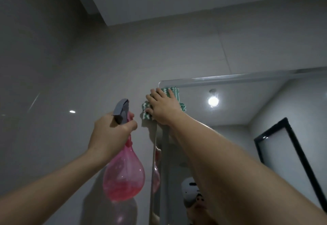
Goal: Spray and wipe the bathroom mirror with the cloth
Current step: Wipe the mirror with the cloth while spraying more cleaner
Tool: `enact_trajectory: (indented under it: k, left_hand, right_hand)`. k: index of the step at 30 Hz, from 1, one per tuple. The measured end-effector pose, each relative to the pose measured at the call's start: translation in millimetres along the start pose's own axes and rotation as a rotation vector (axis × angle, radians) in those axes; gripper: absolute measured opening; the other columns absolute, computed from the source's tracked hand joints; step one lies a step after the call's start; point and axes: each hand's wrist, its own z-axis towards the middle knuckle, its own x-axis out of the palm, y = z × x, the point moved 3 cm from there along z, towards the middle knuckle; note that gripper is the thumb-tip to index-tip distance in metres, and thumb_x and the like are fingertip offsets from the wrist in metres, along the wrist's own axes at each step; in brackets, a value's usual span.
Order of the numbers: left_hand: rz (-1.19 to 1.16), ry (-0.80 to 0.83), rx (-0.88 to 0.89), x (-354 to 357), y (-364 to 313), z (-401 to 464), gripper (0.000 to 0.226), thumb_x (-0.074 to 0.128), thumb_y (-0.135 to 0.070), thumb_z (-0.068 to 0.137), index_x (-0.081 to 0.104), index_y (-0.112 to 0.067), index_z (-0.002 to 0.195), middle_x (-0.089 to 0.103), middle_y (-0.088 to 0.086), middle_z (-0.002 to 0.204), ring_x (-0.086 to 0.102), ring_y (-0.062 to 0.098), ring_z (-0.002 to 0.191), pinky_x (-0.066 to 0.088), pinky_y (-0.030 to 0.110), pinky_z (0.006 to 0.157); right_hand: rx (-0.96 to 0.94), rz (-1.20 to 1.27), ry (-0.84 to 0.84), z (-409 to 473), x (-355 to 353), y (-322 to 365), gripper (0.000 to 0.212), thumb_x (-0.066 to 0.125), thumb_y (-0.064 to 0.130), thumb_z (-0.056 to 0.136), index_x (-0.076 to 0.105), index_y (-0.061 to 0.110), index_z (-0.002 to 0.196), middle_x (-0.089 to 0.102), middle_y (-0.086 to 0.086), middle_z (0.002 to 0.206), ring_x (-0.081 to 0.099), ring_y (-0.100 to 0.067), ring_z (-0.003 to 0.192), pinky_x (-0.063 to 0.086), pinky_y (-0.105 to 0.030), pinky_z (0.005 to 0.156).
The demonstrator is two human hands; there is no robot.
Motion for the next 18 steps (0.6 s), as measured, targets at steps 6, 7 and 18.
enact_trajectory:
  k: [6, 7, 18]
  left_hand:
    - [-0.009, 0.013, 0.052, 23, -16, 13, 0.012, 0.063, -0.006, 0.079, 0.060, 0.005, 0.082, 0.061, 0.034, 0.081, 0.058, 0.051, 0.066, 0.051, 0.064, 0.062]
    - [-0.005, 0.019, 0.056, 27, -19, 15, 0.014, 0.064, -0.006, 0.079, 0.060, 0.007, 0.083, 0.061, 0.034, 0.081, 0.058, 0.051, 0.067, 0.051, 0.064, 0.063]
    - [-0.203, 0.168, -0.054, 129, -51, -9, 0.020, 0.063, -0.003, 0.080, 0.062, -0.011, 0.061, 0.053, -0.011, 0.038, 0.050, 0.005, 0.038, 0.039, 0.020, 0.044]
  right_hand:
    - [0.021, 0.070, 0.011, 11, -5, -16, 0.059, 0.019, 0.047, 0.101, 0.005, 0.022, 0.152, -0.004, 0.001, 0.159, -0.005, -0.017, 0.146, -0.005, -0.047, 0.115]
    - [0.038, 0.100, -0.006, 11, -7, -24, 0.059, 0.020, 0.048, 0.101, 0.004, 0.023, 0.152, -0.004, 0.001, 0.160, -0.004, -0.016, 0.146, -0.004, -0.046, 0.116]
    - [0.416, 0.122, -0.124, -91, -20, -227, 0.058, 0.021, 0.047, 0.101, 0.008, 0.022, 0.151, 0.003, -0.002, 0.160, 0.003, -0.021, 0.146, 0.002, -0.046, 0.116]
